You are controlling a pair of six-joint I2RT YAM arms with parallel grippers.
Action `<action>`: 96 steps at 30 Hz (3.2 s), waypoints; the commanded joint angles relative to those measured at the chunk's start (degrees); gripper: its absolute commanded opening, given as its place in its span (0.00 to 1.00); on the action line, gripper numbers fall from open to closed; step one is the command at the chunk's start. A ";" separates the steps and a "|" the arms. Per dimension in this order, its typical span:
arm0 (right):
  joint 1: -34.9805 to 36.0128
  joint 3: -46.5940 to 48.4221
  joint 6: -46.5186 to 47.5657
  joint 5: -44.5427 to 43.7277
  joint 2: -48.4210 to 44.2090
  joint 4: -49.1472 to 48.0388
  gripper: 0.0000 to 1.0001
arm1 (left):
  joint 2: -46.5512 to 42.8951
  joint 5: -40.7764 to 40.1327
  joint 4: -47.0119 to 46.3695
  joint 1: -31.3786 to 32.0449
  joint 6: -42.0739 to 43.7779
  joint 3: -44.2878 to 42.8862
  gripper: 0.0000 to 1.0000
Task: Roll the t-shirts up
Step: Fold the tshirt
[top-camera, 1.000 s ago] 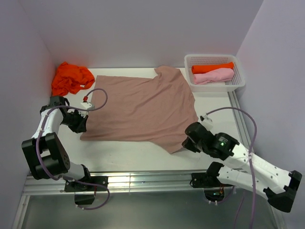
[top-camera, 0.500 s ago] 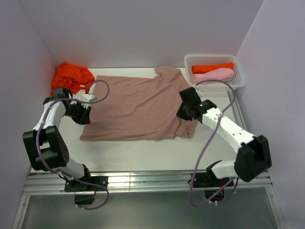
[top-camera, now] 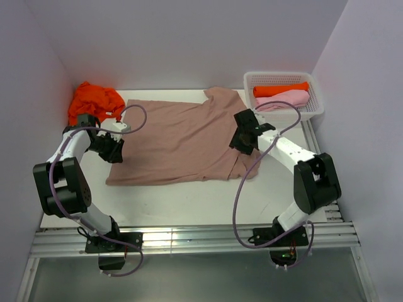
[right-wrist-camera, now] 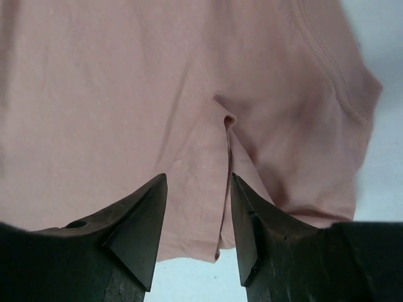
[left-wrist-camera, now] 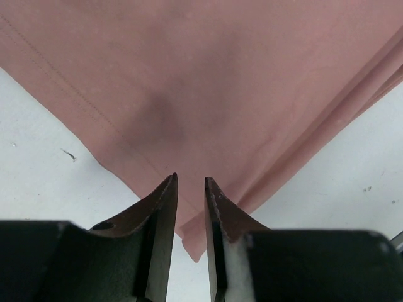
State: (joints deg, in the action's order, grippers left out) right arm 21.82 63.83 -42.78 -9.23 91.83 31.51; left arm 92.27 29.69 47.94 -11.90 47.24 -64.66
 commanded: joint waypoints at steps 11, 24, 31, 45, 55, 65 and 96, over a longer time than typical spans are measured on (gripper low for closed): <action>14.65 -15.31 -11.53 -5.53 -13.26 -4.96 0.42 | -0.95 0.98 -0.75 0.21 0.30 0.68 0.30; 17.20 -20.50 -14.87 -4.48 -9.57 -9.80 0.45 | -2.36 -0.25 -1.53 0.12 0.13 2.08 0.33; 17.38 -21.82 -15.49 -3.69 -8.42 -12.43 0.44 | -5.51 -3.93 -6.19 -0.05 -2.33 5.69 0.36; 17.29 -7.42 -10.39 -5.44 -2.11 -5.85 0.06 | -6.93 -6.22 -7.16 -2.69 -3.74 5.69 0.36; 15.09 9.45 -5.21 -2.37 10.81 -4.87 0.22 | -4.20 -8.68 -8.13 -4.36 -3.83 5.95 0.38; 10.53 9.04 -3.80 -5.53 8.02 -3.12 0.49 | -0.69 -6.85 -5.14 -9.01 -2.42 2.44 0.48; -0.12 7.36 2.88 -7.20 11.88 -4.53 0.48 | 4.15 -5.17 0.04 -10.60 -2.77 -0.55 0.49</action>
State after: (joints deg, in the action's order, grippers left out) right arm 21.37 69.12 -40.64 -14.46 105.89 28.36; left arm 96.57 22.65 46.76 -22.22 44.10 -63.48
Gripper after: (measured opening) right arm 0.484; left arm 0.485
